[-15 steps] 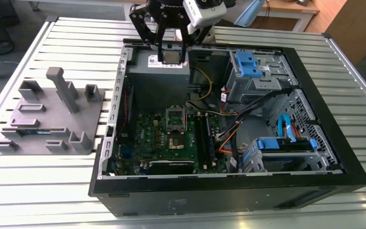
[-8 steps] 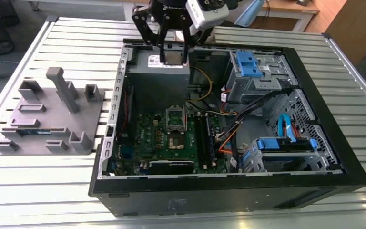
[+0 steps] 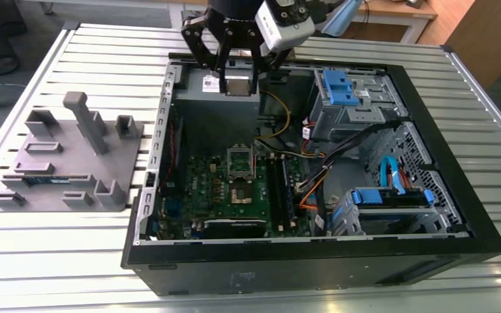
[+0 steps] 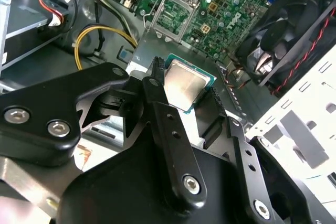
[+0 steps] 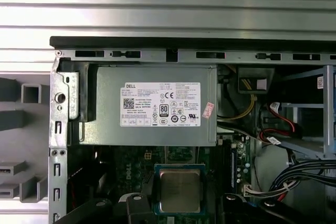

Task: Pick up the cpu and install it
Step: 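Pick up the cpu and move it towards the insertion slot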

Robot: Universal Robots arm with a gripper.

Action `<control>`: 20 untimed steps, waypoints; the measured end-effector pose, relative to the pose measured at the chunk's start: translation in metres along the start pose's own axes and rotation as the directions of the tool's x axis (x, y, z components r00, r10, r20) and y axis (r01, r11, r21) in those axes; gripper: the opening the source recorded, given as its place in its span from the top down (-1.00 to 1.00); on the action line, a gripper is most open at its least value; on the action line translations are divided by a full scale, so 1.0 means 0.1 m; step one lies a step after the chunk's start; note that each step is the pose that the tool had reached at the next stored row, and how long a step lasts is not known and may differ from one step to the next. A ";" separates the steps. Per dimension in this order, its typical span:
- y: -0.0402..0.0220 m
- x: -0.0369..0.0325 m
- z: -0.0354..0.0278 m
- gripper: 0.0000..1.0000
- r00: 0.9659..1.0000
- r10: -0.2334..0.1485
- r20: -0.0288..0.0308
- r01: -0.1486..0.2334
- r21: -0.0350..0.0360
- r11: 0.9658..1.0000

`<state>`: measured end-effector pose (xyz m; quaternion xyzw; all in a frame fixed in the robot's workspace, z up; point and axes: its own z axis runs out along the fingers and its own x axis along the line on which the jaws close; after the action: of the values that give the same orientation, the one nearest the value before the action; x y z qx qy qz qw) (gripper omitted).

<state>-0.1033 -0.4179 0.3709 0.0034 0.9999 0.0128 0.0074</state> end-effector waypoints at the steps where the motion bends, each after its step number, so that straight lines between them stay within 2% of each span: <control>1: -0.011 -0.001 0.010 0.06 1.000 0.000 0.000 0.000 0.000 1.000; 20: -0.209 -0.029 0.174 0.06 1.000 0.000 0.000 0.000 0.000 1.000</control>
<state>-0.1003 -0.4383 0.3530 0.0034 0.9999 0.0127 0.0074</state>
